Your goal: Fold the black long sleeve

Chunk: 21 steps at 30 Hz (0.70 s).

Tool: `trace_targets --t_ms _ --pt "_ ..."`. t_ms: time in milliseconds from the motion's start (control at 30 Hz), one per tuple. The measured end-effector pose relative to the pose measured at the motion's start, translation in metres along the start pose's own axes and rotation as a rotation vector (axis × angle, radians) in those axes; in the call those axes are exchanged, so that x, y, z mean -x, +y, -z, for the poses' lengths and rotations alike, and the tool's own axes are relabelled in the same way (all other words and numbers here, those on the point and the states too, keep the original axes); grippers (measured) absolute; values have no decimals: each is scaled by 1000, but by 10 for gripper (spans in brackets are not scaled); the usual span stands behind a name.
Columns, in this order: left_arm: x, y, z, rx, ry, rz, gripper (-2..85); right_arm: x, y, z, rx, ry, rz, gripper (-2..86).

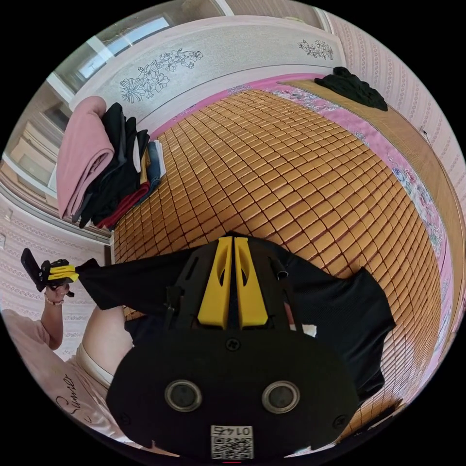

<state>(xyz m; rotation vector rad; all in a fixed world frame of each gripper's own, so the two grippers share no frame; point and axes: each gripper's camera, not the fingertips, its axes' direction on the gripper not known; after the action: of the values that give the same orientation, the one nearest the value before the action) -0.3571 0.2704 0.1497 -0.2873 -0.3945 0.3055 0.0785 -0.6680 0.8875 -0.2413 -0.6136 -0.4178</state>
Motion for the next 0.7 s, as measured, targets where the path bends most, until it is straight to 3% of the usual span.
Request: trace_targets --t_ms 133,267,433,567,700 --pt "57 -16 -19 -4 -196 141 -6 -2 -20 -23 57 109 -58 -9" --pt "104 6 -21 -23 -107 310 11 -20 -32 -33 53 144 -196 -9" --pt "129 37 -52 110 -120 412 55 -23 -34 -32 57 171 -183 -9" --pt "141 54 -103 200 79 514 71 -31 -30 -26 77 195 -178 -9" --pt "102 40 -107 217 -53 414 63 -35 -26 -17 79 209 -170 -9"
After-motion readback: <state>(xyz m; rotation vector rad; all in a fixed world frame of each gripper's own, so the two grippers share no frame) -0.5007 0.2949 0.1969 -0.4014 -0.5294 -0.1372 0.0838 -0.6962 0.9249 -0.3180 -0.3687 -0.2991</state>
